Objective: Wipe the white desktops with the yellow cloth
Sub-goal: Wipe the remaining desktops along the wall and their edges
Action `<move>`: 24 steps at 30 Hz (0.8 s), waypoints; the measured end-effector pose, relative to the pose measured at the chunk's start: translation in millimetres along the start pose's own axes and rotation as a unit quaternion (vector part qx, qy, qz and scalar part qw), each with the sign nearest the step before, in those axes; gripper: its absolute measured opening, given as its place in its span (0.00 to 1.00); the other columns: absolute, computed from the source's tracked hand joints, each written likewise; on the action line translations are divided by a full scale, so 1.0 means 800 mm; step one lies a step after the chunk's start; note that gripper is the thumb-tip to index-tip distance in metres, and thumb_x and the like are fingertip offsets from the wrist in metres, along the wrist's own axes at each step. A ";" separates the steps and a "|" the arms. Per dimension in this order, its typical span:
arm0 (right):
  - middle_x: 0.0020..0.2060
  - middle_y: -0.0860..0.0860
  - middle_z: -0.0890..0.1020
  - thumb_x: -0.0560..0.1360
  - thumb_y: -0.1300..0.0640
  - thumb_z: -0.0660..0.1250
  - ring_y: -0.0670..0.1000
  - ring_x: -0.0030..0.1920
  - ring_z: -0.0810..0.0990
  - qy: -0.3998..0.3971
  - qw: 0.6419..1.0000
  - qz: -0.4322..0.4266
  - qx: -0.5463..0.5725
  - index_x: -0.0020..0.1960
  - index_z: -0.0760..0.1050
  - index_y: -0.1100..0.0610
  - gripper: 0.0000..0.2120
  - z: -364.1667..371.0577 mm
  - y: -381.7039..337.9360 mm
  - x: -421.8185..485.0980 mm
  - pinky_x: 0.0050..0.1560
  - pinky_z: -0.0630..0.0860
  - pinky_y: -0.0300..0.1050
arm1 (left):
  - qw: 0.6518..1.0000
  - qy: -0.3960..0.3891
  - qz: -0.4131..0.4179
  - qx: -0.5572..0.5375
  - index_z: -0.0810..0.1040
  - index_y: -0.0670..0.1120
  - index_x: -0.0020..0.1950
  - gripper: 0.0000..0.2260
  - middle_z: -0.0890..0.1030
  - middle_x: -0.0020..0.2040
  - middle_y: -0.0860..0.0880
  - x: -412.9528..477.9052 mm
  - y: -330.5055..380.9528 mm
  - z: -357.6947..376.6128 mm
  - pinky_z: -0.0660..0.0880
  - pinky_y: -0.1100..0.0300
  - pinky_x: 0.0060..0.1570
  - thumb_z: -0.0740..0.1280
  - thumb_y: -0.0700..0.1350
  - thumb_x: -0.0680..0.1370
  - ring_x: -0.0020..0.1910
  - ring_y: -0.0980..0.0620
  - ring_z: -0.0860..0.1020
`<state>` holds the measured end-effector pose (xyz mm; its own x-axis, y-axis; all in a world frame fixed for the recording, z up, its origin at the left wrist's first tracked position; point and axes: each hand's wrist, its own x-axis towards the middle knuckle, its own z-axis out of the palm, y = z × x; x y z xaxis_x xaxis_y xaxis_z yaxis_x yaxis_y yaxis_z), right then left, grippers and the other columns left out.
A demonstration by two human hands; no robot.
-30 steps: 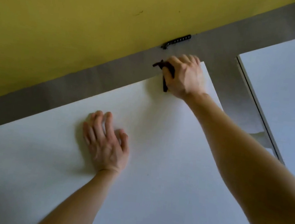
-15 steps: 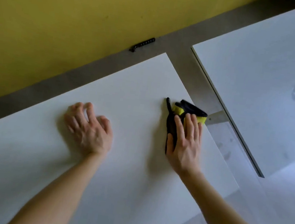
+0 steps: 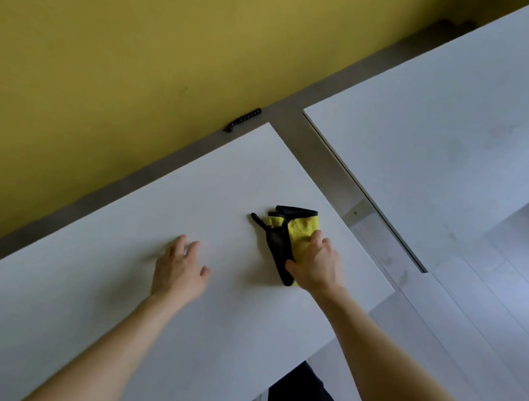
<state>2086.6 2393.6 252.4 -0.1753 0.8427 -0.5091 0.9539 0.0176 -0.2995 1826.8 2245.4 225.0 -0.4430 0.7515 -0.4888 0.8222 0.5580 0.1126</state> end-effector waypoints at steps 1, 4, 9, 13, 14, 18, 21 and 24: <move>0.55 0.58 0.79 0.71 0.48 0.78 0.63 0.52 0.81 -0.012 0.999 0.013 0.029 0.65 0.68 0.58 0.30 -0.005 0.000 0.003 0.45 0.75 0.51 | 1.000 -0.011 0.002 -0.018 0.72 0.46 0.79 0.26 0.64 0.83 0.42 -0.018 0.003 0.007 0.65 0.50 0.76 0.68 0.54 0.83 0.82 0.41 0.64; 0.54 0.56 0.80 0.73 0.53 0.76 0.58 0.51 0.81 -0.052 0.989 0.044 0.133 0.66 0.71 0.55 0.25 -0.028 0.012 0.001 0.43 0.78 0.49 | 0.995 -0.005 0.015 -0.101 0.79 0.45 0.73 0.20 0.76 0.74 0.43 -0.052 0.017 0.021 0.70 0.52 0.73 0.71 0.49 0.82 0.76 0.42 0.73; 0.56 0.51 0.82 0.76 0.54 0.75 0.50 0.50 0.82 -0.049 0.972 0.037 0.226 0.67 0.75 0.49 0.21 -0.079 0.047 -0.044 0.34 0.77 0.38 | 0.899 -0.142 -0.042 -0.412 0.83 0.47 0.58 0.13 0.85 0.52 0.50 -0.056 0.118 -0.004 0.78 0.55 0.54 0.74 0.54 0.80 0.52 0.48 0.83; 0.54 0.49 0.84 0.75 0.54 0.76 0.51 0.53 0.84 -0.050 0.971 -0.014 0.231 0.64 0.75 0.46 0.19 -0.119 0.081 -0.081 0.49 0.87 0.49 | 0.744 -0.244 -0.083 -0.617 0.76 0.46 0.64 0.13 0.84 0.52 0.43 -0.063 0.206 -0.016 0.81 0.48 0.52 0.72 0.48 0.81 0.51 0.43 0.84; 0.53 0.49 0.84 0.76 0.55 0.76 0.50 0.53 0.85 -0.057 0.967 -0.025 0.246 0.63 0.76 0.47 0.18 -0.132 0.092 -0.085 0.52 0.87 0.51 | 0.705 -0.258 -0.095 -0.653 0.75 0.46 0.63 0.10 0.84 0.53 0.42 -0.066 0.220 -0.019 0.82 0.46 0.55 0.69 0.44 0.83 0.52 0.41 0.84; 0.53 0.52 0.86 0.78 0.58 0.76 0.54 0.55 0.86 -0.069 0.934 -0.044 0.349 0.62 0.78 0.52 0.14 -0.186 0.136 -0.090 0.58 0.87 0.53 | 0.607 -0.351 -0.089 -0.707 0.81 0.44 0.52 0.04 0.84 0.53 0.39 -0.074 0.264 -0.032 0.84 0.42 0.59 0.66 0.39 0.81 0.55 0.38 0.84; 0.53 0.56 0.88 0.76 0.58 0.76 0.57 0.55 0.87 -0.080 0.900 -0.032 0.428 0.63 0.77 0.56 0.17 -0.217 0.177 -0.084 0.57 0.87 0.53 | 0.571 -0.359 -0.063 -0.735 0.87 0.42 0.63 0.13 0.86 0.59 0.39 -0.073 0.317 -0.044 0.82 0.42 0.62 0.66 0.38 0.82 0.60 0.40 0.84; 0.52 0.56 0.88 0.68 0.51 0.76 0.55 0.53 0.87 -0.075 0.898 -0.004 0.433 0.61 0.77 0.54 0.24 -0.235 0.229 -0.065 0.55 0.86 0.55 | 0.622 -0.275 -0.023 -0.732 0.83 0.43 0.66 0.13 0.86 0.61 0.40 -0.065 0.386 -0.058 0.82 0.49 0.57 0.66 0.36 0.83 0.59 0.43 0.84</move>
<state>2316.3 2454.1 375.9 -0.2750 0.7614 -0.5870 0.4158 -0.4563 -0.7867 2087.0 2394.8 325.0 0.0669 0.7129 -0.6980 -0.5732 0.6001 0.5580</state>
